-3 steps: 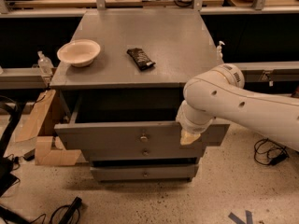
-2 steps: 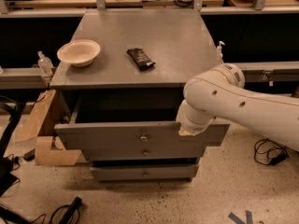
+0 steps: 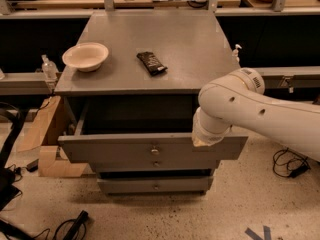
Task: Open top drawer
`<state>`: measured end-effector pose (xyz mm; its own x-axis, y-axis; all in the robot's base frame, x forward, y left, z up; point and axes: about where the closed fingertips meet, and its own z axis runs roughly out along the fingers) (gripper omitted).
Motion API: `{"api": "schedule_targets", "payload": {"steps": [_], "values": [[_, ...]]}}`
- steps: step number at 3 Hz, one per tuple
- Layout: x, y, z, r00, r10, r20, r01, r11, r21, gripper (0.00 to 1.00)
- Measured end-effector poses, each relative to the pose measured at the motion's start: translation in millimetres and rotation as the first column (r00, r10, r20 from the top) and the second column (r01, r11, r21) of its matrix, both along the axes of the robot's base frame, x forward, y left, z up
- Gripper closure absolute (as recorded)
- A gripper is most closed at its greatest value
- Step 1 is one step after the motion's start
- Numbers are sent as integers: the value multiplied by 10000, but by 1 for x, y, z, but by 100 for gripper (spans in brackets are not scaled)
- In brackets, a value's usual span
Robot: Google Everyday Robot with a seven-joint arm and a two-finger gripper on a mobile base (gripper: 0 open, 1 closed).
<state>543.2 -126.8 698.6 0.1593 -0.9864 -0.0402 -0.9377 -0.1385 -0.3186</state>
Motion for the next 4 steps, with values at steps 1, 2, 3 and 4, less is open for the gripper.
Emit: {"api": "schedule_targets", "payload": {"steps": [1, 2, 3, 4], "values": [[-35, 0, 6, 9999, -121, -102, 117, 9994, -321, 100], [-45, -1, 7, 9999, -86, -101, 81, 9988, -480, 84], [-45, -2, 8, 9999, -87, -89, 83, 9988, -478, 61], [-27, -3, 10, 9992, 78, 388, -61, 9990, -435, 38]]}}
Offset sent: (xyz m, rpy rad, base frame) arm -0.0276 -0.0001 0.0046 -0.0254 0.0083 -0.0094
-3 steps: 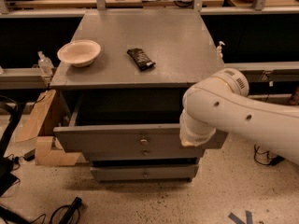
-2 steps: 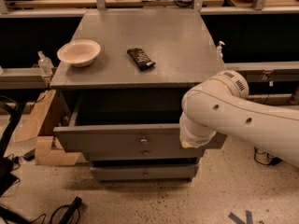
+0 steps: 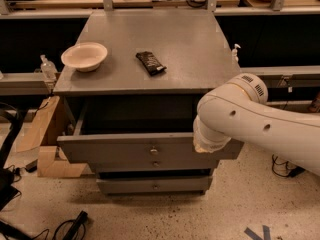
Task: Open top drawer
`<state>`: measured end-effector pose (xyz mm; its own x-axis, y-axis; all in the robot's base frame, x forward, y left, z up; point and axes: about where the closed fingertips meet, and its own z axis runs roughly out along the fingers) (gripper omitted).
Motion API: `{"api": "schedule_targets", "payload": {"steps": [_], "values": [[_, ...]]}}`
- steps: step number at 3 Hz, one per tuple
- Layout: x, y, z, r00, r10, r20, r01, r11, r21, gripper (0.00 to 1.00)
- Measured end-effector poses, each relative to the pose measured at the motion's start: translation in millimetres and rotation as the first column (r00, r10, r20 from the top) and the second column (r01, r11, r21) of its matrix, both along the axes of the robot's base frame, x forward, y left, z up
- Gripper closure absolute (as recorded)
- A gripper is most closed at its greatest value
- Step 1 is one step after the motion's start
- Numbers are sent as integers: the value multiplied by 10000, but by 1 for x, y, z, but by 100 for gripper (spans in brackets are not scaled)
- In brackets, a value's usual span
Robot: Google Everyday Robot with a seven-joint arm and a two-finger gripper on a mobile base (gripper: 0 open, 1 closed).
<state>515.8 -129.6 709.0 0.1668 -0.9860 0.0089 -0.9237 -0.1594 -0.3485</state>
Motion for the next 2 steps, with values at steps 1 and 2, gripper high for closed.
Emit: {"api": "schedule_targets", "payload": {"steps": [1, 2], "values": [[44, -1, 7, 9950, 364, 929, -378, 9992, 131, 15], [45, 0, 9, 9944, 363, 989, -380, 9992, 153, 0]]}}
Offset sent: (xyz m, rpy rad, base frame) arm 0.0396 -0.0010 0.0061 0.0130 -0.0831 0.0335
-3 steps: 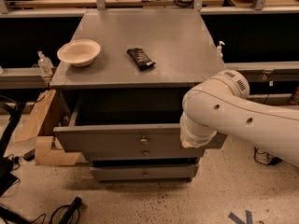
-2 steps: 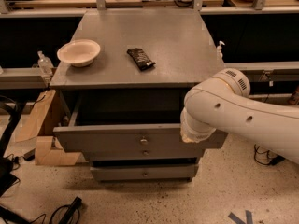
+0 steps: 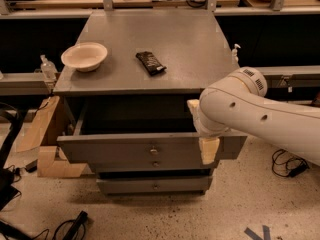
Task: Open top drawer
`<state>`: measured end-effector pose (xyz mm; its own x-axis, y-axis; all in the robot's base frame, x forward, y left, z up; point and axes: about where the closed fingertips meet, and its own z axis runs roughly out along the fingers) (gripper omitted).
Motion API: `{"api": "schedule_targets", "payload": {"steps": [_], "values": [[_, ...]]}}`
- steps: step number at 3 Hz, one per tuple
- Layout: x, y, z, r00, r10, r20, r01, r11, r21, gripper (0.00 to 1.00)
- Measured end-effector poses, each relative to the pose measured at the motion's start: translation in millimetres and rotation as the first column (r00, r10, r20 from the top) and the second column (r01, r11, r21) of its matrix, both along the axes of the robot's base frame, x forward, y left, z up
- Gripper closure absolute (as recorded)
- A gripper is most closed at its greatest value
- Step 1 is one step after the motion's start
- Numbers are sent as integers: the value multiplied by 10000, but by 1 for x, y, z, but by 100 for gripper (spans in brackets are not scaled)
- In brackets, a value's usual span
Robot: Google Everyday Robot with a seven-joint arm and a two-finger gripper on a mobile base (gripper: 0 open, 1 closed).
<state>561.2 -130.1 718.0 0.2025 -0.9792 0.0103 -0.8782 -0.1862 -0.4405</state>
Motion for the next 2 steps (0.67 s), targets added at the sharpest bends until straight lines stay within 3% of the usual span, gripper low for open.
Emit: {"api": "schedule_targets", "payload": {"steps": [1, 2], "values": [[0, 0, 0, 10000, 0, 0, 0, 10000, 0, 0], [-2, 0, -34, 9966, -251, -787, 259, 9996, 98, 0]]}}
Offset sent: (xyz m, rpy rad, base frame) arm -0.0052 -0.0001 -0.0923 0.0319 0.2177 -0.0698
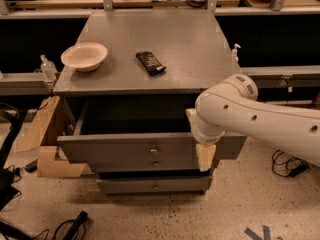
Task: Open top drawer
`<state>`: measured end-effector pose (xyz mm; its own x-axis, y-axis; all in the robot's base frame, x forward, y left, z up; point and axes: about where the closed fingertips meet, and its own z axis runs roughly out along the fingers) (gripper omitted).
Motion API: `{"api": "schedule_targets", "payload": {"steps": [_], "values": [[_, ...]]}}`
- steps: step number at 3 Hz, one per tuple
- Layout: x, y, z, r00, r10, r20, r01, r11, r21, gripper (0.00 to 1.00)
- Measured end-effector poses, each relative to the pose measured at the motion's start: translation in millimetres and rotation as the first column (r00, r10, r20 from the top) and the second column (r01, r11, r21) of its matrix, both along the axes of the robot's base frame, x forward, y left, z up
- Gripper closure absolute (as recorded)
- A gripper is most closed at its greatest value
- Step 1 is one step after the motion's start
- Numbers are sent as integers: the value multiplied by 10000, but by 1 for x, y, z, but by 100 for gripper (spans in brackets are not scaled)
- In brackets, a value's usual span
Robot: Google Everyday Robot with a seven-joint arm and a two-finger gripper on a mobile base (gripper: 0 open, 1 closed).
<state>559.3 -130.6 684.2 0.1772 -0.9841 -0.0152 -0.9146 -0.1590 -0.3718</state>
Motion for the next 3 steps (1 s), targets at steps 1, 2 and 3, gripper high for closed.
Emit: {"api": "schedule_targets", "payload": {"steps": [1, 2, 3], "values": [[-1, 0, -6, 9999, -10, -120, 10, 10000, 9, 0], [-1, 0, -6, 9999, -9, -110, 9, 10000, 0, 15], [-5, -1, -9, 9998, -36, -205, 36, 10000, 0, 38]]}}
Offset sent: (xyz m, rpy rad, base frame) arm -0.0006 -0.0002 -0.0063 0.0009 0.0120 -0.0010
